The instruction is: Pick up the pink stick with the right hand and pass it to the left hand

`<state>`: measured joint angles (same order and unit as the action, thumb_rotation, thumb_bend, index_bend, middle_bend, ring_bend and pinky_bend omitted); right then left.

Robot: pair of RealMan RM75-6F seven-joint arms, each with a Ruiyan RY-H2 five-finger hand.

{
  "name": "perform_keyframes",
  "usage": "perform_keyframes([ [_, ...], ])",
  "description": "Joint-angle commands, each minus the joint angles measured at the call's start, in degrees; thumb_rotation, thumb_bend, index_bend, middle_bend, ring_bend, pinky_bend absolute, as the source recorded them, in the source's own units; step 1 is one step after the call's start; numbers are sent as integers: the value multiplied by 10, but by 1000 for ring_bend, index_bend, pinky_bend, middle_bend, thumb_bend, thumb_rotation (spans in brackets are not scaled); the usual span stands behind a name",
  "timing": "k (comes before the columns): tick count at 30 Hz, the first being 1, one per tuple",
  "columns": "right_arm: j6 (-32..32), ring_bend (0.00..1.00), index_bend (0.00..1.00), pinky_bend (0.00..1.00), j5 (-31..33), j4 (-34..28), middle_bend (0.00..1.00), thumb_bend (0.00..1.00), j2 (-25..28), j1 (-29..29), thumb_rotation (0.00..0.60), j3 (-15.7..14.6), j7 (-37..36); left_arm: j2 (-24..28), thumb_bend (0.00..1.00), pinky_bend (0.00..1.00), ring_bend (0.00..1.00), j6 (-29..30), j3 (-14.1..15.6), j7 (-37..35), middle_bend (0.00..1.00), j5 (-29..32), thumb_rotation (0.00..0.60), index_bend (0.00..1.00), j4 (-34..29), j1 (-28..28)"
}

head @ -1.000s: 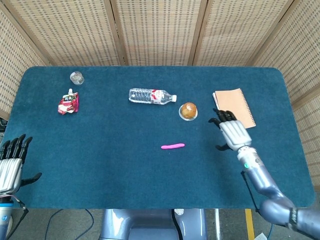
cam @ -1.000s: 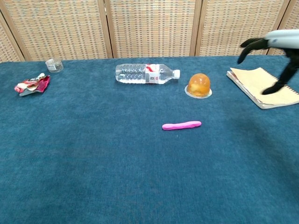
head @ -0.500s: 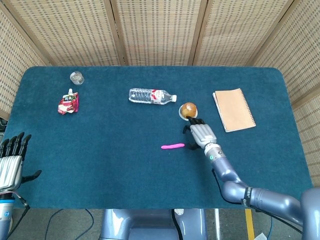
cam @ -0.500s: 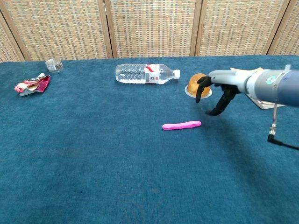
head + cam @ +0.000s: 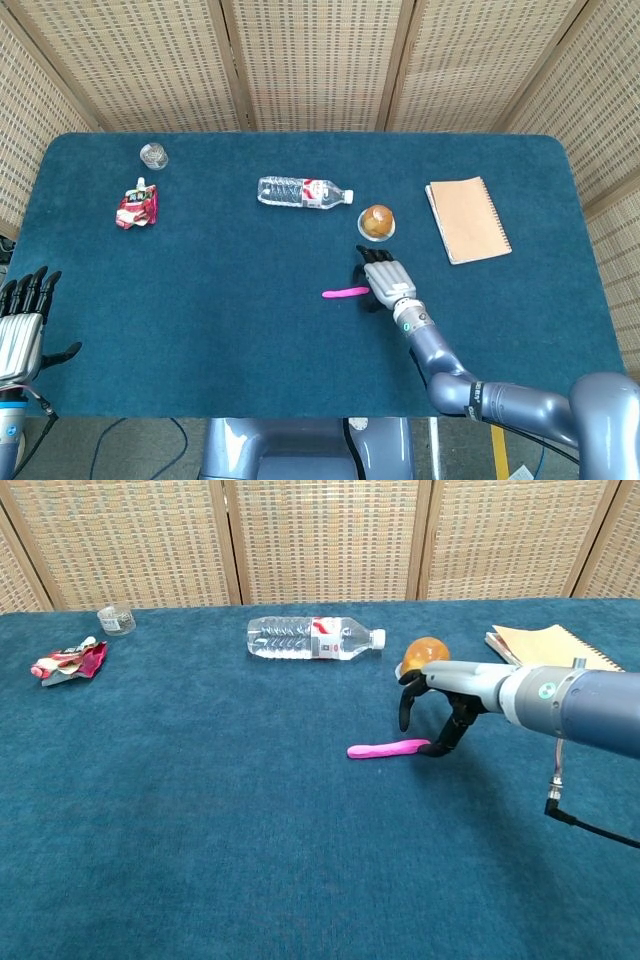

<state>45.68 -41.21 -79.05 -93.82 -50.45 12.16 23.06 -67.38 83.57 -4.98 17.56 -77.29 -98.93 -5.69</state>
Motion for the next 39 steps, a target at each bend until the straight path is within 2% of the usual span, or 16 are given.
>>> perform_keyframes([
  [1,3,0,434,0,-5,7,0,481,-9,-3,600,-2,-2,0,0,0,0,1,0,1,0,0,600,0,-1,0],
  [11,1,0,451,0,-3,50,0,484,-43,-16,600,-6,7,2,0,0,0,1,1,-2,0,2,600,0,-1,-1],
  [39,9,0,554,0,10,77,0,527,-74,-25,600,-1,16,7,0,0,0,2,5,-12,0,0,600,0,-1,0],
])
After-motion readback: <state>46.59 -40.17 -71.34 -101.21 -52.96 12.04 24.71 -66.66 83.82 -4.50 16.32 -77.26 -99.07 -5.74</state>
